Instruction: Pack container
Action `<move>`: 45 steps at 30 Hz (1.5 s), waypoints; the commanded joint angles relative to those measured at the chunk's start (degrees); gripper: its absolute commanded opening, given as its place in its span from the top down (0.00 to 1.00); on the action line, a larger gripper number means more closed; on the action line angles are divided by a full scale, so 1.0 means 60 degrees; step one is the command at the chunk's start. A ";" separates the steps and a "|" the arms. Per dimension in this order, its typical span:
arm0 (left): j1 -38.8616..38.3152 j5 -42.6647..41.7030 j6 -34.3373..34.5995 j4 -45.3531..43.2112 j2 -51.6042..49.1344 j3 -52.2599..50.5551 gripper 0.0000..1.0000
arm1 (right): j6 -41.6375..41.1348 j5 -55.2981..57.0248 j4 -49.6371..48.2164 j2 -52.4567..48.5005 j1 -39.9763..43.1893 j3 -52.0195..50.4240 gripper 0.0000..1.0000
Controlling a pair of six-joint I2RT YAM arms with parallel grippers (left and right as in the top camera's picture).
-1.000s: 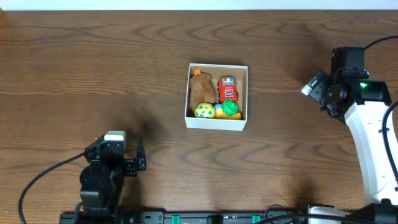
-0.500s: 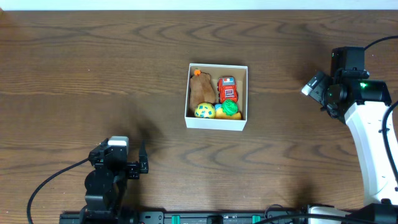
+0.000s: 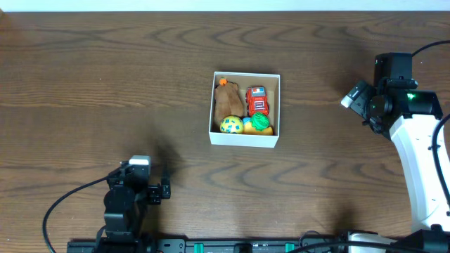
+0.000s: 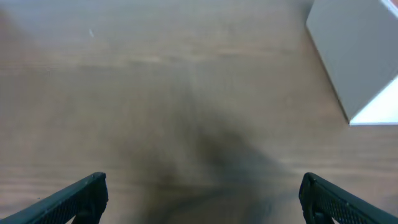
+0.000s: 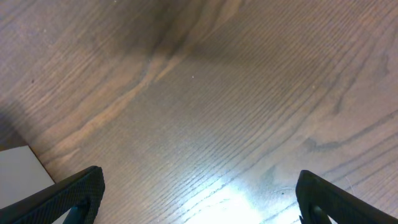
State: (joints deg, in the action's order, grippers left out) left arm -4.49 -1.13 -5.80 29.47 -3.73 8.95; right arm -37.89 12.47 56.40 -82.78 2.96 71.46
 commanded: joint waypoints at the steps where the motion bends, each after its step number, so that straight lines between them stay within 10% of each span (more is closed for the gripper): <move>1: 0.0058 0.0011 0.0117 0.0051 0.0022 -0.0131 0.02 | 0.0044 0.0102 0.0000 -0.0018 0.0066 -0.0007 0.01; 31: 0.0058 0.0011 0.0117 0.0047 0.0022 -0.0127 0.02 | 0.0379 0.0477 0.0055 0.1723 -0.0663 -0.0401 0.01; 45: 0.0058 0.0011 0.0117 0.0047 0.0022 -0.0127 0.02 | 0.1217 0.0659 -0.6269 0.8491 -0.1147 -0.7992 0.01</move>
State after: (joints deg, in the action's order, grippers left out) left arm -4.49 -1.15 -5.82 29.54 -3.73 8.95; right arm -32.16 16.43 20.75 -38.00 -3.55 31.33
